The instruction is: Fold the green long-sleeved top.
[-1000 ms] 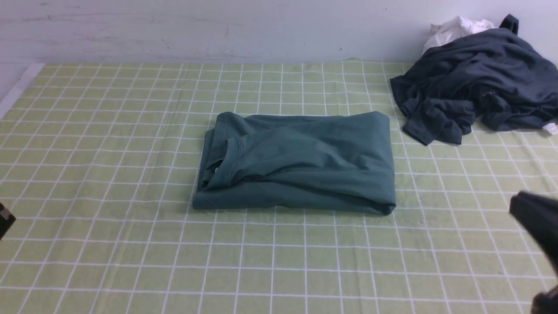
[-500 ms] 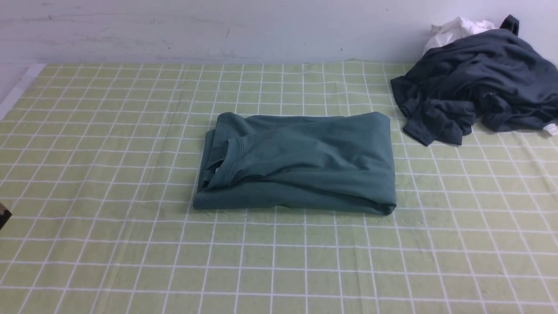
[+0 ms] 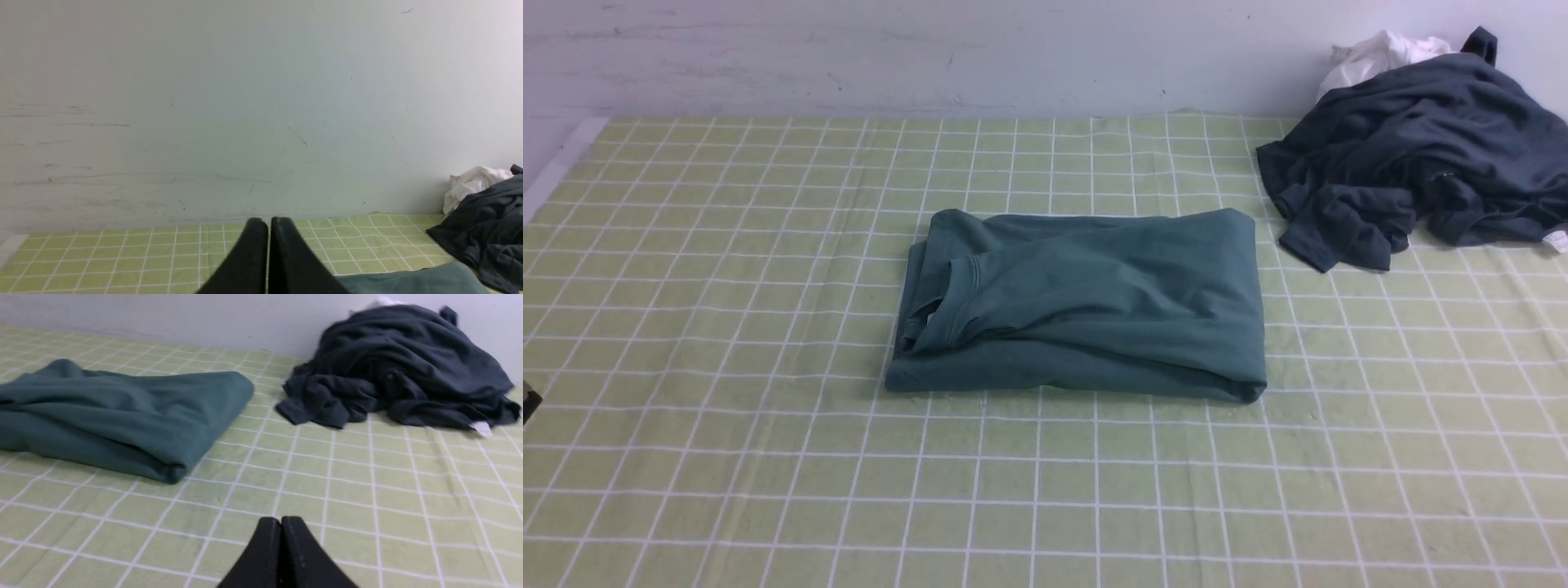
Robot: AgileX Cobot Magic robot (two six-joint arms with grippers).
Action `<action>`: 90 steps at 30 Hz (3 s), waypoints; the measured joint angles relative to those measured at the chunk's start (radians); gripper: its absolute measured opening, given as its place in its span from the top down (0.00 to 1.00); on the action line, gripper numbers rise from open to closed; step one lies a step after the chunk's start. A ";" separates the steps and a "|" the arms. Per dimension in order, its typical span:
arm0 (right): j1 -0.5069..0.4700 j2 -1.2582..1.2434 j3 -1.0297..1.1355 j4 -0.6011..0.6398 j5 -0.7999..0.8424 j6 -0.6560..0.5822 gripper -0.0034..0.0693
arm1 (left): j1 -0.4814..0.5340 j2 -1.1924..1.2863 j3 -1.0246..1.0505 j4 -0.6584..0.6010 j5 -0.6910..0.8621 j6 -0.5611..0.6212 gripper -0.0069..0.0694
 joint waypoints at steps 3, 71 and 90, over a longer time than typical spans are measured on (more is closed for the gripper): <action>-0.040 0.000 -0.002 0.015 0.014 0.000 0.97 | 0.000 0.000 0.000 0.000 0.000 0.000 0.91; -0.054 0.000 -0.003 0.031 0.024 -0.002 0.97 | 0.037 -0.464 0.476 1.676 0.327 -1.496 0.91; -0.054 0.000 -0.003 0.031 0.024 -0.002 0.97 | 0.039 -0.464 0.476 1.676 0.328 -1.489 0.91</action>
